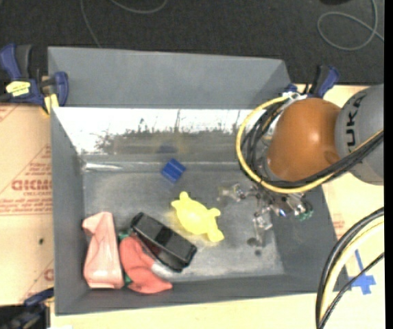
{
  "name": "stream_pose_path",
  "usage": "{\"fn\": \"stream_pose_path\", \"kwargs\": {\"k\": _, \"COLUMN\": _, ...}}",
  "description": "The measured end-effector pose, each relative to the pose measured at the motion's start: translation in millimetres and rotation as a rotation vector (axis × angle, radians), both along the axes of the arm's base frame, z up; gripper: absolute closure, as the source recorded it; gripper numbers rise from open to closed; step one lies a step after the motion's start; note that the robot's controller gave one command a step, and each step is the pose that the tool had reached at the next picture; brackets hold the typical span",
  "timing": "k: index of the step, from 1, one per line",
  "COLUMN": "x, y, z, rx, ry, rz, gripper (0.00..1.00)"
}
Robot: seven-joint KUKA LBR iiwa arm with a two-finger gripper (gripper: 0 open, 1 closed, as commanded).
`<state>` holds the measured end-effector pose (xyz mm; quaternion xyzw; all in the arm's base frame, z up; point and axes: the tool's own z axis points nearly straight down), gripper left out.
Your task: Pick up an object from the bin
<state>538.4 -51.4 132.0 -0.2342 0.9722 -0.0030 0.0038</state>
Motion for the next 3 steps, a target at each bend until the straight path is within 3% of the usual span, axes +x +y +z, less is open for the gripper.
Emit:
{"fn": "stream_pose_path", "kwargs": {"k": 1, "x": 11.2, "y": 25.4, "z": -13.7, "rx": -0.003, "ry": -0.005, "rz": 0.168, "gripper": 0.0}}
{"fn": "stream_pose_path", "kwargs": {"k": 2, "x": 27.6, "y": 27.8, "z": -41.9, "rx": -0.001, "ry": -0.01, "rz": 0.214, "gripper": 0.0}}
{"fn": "stream_pose_path", "kwargs": {"k": 3, "x": 62.3, "y": 89.3, "z": -53.6, "rx": -0.006, "ry": -0.008, "rz": 0.502, "gripper": 1.0}}
